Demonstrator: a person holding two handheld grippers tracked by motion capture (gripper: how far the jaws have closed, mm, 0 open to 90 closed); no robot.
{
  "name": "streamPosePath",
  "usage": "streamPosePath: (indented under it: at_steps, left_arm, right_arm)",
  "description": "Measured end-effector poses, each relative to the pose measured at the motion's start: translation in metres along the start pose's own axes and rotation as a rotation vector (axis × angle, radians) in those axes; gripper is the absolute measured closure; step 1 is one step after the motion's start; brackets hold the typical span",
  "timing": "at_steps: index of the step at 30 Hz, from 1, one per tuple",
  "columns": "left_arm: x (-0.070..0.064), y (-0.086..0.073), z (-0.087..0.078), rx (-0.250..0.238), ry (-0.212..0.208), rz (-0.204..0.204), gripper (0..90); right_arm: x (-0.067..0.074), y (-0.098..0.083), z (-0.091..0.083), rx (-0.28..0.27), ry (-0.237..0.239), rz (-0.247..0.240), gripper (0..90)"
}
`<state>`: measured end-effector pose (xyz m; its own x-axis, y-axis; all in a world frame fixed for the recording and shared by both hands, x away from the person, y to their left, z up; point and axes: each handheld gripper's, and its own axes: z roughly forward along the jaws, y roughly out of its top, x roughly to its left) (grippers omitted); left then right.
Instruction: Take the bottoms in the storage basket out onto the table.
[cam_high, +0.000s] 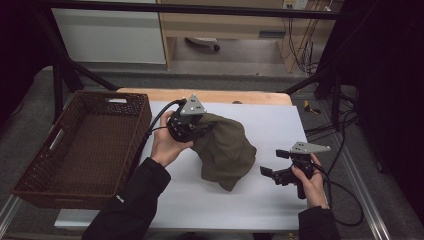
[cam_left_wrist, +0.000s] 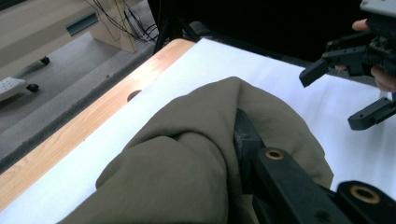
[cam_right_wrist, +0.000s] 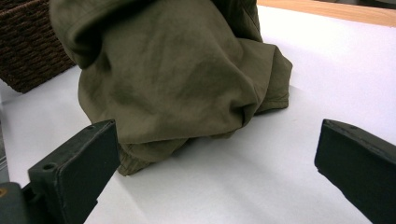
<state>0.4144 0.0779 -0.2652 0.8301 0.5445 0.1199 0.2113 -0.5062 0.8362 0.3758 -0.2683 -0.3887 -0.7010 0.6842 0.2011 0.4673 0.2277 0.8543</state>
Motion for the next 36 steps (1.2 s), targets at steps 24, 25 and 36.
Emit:
streamPosePath:
  at_steps: [24, 25, 36]
  left_arm:
    - [0.002, -0.040, 0.008, 0.073, -0.002, -0.048, 74.9]
    - [0.003, -0.041, 0.007, 0.076, -0.006, -0.058, 72.5]
    - [0.010, -0.043, -0.015, 0.109, 0.054, -0.048, 39.6]
  right_arm:
    - [0.000, 0.000, 0.001, 0.005, -0.002, -0.001, 0.7]
    - [0.000, 0.000, 0.001, 0.005, -0.002, -0.002, 0.7]
    - [0.000, 0.000, 0.002, 0.011, -0.001, -0.001, 0.7]
